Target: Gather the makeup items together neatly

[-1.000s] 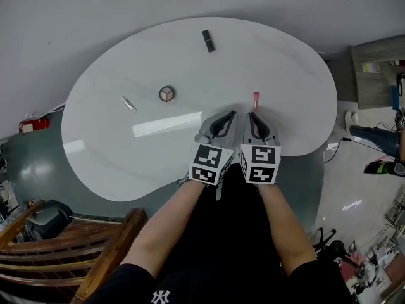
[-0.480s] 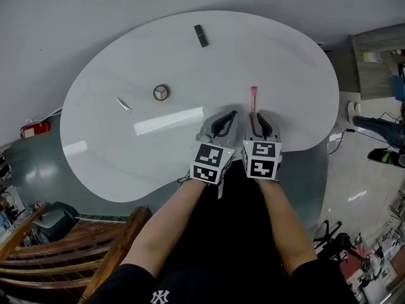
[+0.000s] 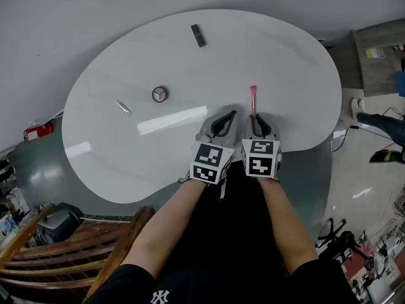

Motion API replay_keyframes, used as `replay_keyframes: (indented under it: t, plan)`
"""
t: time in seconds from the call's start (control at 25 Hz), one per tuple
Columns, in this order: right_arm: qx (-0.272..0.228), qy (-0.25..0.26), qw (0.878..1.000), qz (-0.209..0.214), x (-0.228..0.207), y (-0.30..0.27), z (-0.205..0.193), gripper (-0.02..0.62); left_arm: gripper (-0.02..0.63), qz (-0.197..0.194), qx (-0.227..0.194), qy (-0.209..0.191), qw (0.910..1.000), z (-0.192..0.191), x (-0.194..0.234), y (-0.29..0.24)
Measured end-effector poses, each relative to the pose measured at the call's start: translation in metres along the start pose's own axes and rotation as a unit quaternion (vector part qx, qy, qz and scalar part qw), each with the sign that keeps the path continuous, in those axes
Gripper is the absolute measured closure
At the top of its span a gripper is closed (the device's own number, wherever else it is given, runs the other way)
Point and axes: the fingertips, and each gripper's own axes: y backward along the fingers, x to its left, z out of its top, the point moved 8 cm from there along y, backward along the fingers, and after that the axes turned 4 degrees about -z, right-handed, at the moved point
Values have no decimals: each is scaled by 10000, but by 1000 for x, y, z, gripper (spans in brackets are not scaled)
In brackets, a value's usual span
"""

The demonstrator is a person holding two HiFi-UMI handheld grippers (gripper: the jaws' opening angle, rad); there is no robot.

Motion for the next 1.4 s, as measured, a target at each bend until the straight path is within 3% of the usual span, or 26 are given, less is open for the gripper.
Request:
replay_keyframes:
  t: [0.44,0.88,1.4]
  plan:
    - [-178,79,9996,195,-2,5,17,551,597,125,-95,-11,9999,12,6,3]
    - [-654,-201,9956,647,3,16,78,549,597,422,-499,-74,9978,50,16,15]
    - [-759,-240,9912,1053,8,-18,147,549,597,939,-802,84,9923,94,56,6]
